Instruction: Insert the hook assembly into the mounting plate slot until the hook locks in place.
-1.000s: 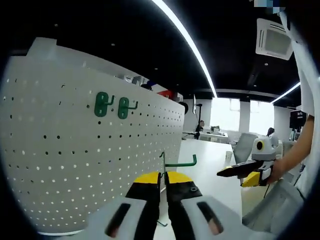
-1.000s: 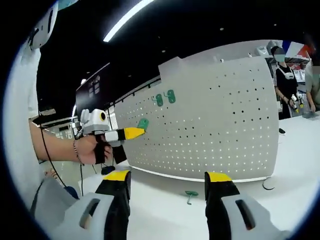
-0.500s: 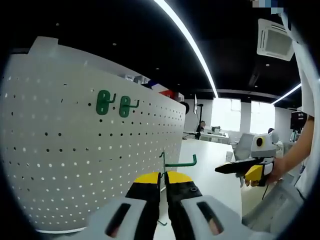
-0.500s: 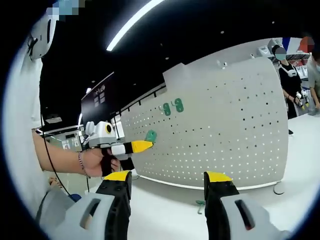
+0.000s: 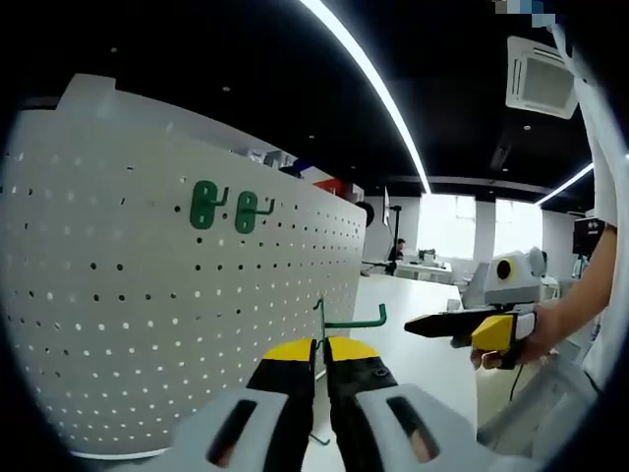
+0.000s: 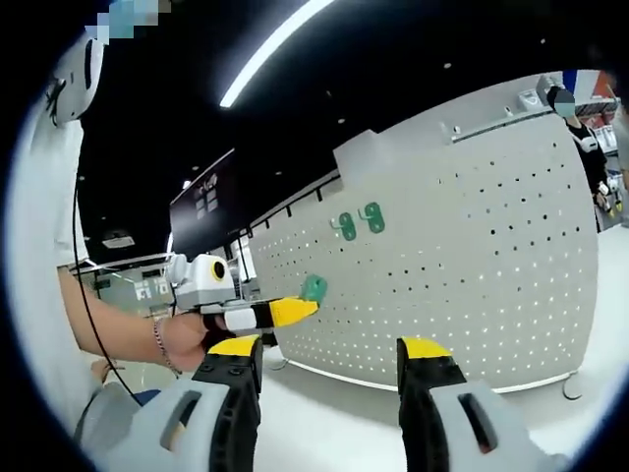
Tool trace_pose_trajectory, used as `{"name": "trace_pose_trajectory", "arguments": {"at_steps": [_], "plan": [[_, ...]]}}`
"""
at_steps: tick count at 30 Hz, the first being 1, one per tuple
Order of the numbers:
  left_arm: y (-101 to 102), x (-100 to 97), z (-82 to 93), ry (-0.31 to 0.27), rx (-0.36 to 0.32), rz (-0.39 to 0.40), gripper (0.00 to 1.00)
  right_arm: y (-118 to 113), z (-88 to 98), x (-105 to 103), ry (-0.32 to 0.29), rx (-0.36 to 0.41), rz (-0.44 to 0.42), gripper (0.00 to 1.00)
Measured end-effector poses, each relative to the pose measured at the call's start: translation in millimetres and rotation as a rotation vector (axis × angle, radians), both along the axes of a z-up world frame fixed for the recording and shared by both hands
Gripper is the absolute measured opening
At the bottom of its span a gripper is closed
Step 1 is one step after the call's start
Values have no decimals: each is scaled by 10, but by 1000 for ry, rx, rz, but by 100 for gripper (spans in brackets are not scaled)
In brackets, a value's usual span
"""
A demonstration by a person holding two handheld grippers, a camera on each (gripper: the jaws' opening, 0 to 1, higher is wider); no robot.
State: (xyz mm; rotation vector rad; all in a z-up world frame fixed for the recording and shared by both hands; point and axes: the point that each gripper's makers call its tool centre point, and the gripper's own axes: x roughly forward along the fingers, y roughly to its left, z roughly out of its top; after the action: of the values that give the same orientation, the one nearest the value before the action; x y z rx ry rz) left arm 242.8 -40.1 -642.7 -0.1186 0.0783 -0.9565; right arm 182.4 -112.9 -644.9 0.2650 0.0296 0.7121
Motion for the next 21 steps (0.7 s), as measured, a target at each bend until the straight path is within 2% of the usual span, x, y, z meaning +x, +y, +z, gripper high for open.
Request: {"name": "trace_pose_trajectory", "arguments": {"at_steps": [21], "plan": [[13,-26,9,2,-5,14,3,311,124,209,-9,60,31,48]]}}
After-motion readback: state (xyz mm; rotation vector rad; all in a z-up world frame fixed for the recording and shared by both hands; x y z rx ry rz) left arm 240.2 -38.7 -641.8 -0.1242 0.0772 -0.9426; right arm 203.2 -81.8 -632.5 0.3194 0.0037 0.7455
